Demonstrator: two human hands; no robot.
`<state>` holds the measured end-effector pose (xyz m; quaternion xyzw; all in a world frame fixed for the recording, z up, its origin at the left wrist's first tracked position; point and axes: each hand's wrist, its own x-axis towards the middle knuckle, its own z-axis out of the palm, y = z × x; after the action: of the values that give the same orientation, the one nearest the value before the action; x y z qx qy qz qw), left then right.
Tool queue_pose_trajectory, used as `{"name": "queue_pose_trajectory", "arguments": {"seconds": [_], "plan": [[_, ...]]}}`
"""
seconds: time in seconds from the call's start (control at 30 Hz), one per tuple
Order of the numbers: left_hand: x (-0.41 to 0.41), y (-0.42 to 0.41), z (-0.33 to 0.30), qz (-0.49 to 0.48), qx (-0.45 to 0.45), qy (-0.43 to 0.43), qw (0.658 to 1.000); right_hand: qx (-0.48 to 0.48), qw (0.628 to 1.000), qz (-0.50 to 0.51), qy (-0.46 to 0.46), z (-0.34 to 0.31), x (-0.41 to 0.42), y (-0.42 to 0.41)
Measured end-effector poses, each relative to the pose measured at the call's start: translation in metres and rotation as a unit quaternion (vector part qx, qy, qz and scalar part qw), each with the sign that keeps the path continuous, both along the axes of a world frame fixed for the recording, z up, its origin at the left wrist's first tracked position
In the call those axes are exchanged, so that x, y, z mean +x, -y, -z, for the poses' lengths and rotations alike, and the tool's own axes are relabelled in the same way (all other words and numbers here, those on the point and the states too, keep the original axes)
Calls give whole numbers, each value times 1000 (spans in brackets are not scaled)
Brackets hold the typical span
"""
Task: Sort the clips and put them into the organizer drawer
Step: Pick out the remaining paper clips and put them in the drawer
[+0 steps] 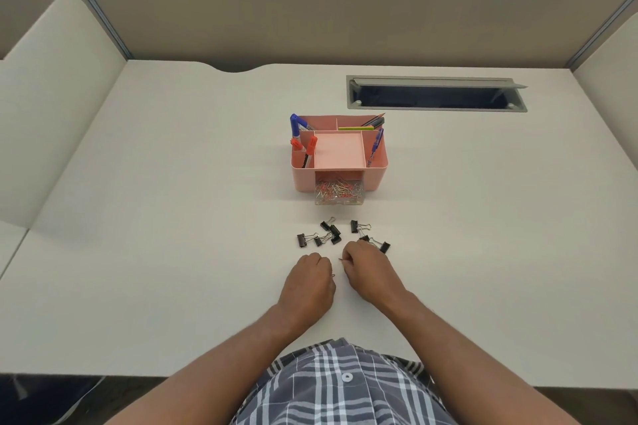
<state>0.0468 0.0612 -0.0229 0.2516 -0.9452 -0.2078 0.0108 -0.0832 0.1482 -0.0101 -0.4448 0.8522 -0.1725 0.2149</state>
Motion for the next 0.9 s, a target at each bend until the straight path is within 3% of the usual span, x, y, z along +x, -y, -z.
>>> {"name": "queue_pose_trajectory", "arguments": {"seconds": [0.23,0.47,0.7,0.9], "plan": [[-8,15,-12,-61,89,-86,991,-52,997,41,27,-14,-13,6],[-58,63,-64,-81,42,-204,975,-212,973,90,19,-66,-49,41],[-93,82,-82,-61,35,-223,972,-181,980,78,-5,-75,-69,69],[-69,80,-63,-77,21,-274,958,-227,971,72,-11,-69,-55,53]]}}
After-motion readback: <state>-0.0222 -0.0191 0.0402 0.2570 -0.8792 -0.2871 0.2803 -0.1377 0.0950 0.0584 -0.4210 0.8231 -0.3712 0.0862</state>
